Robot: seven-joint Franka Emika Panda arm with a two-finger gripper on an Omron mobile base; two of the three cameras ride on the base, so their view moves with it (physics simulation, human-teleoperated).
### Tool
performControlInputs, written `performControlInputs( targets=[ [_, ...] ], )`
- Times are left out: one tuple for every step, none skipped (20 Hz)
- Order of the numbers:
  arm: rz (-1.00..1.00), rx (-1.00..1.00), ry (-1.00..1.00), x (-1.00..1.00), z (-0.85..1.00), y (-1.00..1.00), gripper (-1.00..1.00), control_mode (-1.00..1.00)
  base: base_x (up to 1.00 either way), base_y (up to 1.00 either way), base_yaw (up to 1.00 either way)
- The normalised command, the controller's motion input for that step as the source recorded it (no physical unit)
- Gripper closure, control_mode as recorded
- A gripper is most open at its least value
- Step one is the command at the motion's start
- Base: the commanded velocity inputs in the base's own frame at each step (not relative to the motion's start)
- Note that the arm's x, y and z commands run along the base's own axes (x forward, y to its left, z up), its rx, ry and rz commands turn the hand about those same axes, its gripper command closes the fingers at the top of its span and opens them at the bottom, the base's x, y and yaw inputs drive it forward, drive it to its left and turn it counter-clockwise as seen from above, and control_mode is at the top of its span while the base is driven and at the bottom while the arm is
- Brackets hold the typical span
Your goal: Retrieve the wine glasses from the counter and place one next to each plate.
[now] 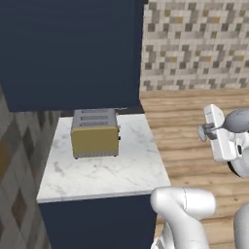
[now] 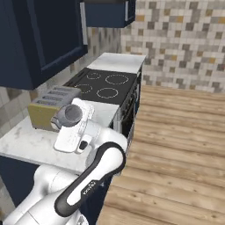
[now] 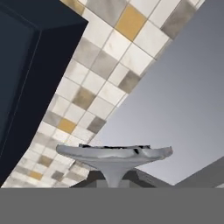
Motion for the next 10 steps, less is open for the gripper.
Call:
performControlInputs(
  targets=[
    [0.00, 0.00, 0.00, 0.00, 0.00, 0.00, 1.00, 1.00, 0.00, -1.00, 0.00],
    [0.00, 0.00, 0.00, 0.00, 0.00, 0.00, 1.00, 1.00, 0.00, -1.00, 0.00],
    [0.00, 0.00, 0.00, 0.00, 0.00, 0.00, 1.00, 1.00, -0.08, -1.00, 0.00],
    [0.00, 0.00, 0.00, 0.00, 0.00, 0.00, 1.00, 1.00, -0.11, -1.00, 0.00],
    [0.00, 0.00, 0.00, 0.00, 0.00, 0.00, 1.00, 1.00, -0.16, -1.00, 0.00],
    [0.00, 0.00, 0.00, 0.00, 0.00, 0.00, 1.00, 1.00, -0.19, -1.00, 0.00],
    [0.00, 0.00, 0.00, 0.00, 0.00, 0.00, 1.00, 1.00, -0.21, -1.00, 0.00],
    [0.00, 0.00, 0.00, 0.00, 0.00, 0.00, 1.00, 1.00, -0.17, -1.00, 0.00],
    [0.00, 0.00, 0.00, 0.00, 0.00, 0.00, 1.00, 1.00, 0.00, -1.00, 0.00],
    [0.00, 0.00, 0.00, 0.00, 0.00, 0.00, 1.00, 1.00, 0.00, -1.00, 0.00]
  ],
)
